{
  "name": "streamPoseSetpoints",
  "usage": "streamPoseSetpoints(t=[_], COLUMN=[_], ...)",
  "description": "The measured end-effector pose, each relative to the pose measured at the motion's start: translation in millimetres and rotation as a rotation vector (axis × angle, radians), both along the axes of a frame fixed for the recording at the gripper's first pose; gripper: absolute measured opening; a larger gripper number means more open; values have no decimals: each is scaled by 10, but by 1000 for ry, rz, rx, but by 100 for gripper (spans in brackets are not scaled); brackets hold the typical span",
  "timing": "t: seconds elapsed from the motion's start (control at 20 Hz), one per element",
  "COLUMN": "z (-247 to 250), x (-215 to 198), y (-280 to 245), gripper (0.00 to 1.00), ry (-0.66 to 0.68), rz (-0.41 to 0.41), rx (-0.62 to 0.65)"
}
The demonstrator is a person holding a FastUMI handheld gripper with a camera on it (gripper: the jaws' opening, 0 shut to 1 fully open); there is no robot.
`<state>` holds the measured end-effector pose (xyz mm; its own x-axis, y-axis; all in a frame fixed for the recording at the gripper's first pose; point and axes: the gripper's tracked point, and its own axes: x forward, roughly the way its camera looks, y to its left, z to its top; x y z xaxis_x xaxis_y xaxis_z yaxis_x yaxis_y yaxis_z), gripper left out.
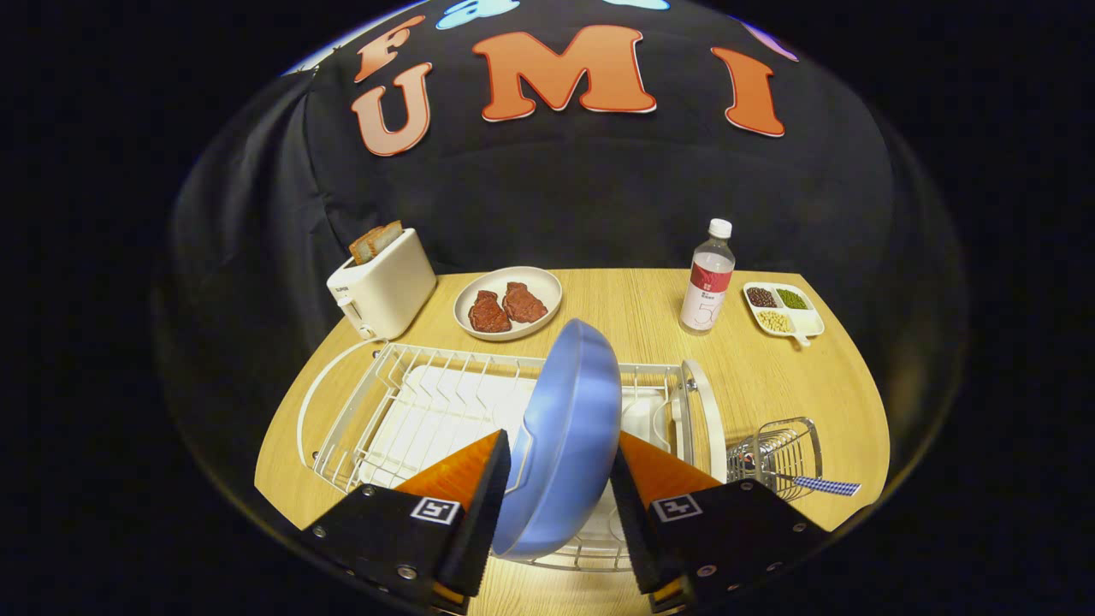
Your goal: Take the plate from the dish rack, then take the spoon from the basket and place it into the plate.
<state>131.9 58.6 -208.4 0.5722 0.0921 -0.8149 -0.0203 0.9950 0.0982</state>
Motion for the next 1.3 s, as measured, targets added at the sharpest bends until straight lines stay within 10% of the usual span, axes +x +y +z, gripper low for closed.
streamPoseSetpoints(t=[0.45,0.85,1.3], z=[83,303,657], x=[131,195,-236], y=[-114,-381,-491], gripper=[34,29,24], ry=[22,-50,-113], rz=[-165,-216,-218], rx=[2,-72,127])
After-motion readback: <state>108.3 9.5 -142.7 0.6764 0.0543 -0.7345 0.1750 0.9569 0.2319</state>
